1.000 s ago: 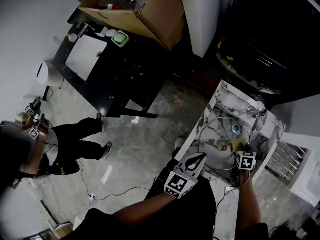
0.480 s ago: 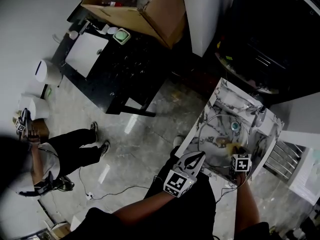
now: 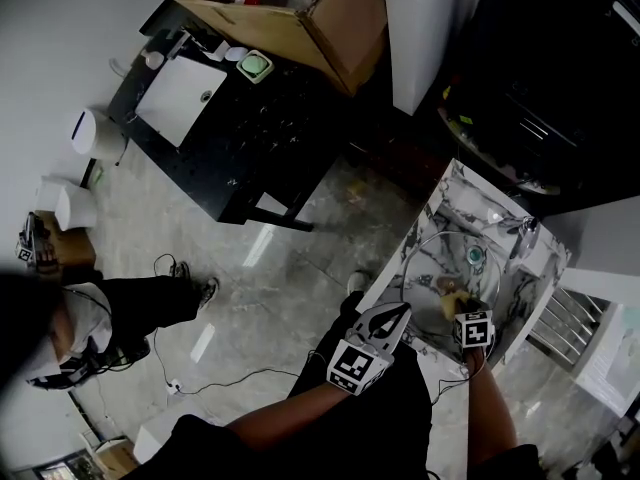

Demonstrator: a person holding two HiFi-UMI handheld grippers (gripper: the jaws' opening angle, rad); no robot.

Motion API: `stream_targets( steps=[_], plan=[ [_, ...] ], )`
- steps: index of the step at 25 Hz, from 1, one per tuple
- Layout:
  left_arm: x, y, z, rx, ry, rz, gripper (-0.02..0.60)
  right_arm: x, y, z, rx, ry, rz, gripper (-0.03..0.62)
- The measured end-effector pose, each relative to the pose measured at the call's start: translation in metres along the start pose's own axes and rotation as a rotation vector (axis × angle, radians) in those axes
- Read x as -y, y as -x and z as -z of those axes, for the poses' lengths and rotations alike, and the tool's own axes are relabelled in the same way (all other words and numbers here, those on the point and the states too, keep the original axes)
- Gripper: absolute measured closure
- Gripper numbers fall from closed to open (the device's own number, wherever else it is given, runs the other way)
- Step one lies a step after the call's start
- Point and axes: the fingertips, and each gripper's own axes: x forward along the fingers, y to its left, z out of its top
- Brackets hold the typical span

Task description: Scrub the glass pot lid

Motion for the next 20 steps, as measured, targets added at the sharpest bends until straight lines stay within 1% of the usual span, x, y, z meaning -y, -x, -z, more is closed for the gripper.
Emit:
stream_targets(
  steps=[4, 9, 12, 20],
  plan=[
    [-0.007, 0.004, -0.001, 0.003, 0.032, -0.002, 0.565, -0.015, -0.002, -0.006, -0.017, 0.026, -0.015, 0.519],
    [-0.017, 0.009, -0.006, 0.014, 0.011, -0.004, 0.565, -0.037, -0.009, -0.016, -0.029, 0.062, -0.053, 0.519],
    [-0.025, 0.012, -0.005, 0.017, 0.024, -0.012, 0.565, -0.051, -0.015, -0.022, -0.03, 0.086, -0.073, 0.519],
    [-0.047, 0.02, -0.009, 0.011, 0.01, -0.024, 0.565, -0.074, -0.024, -0.041, -0.051, 0.132, -0.096, 0.519]
  ],
)
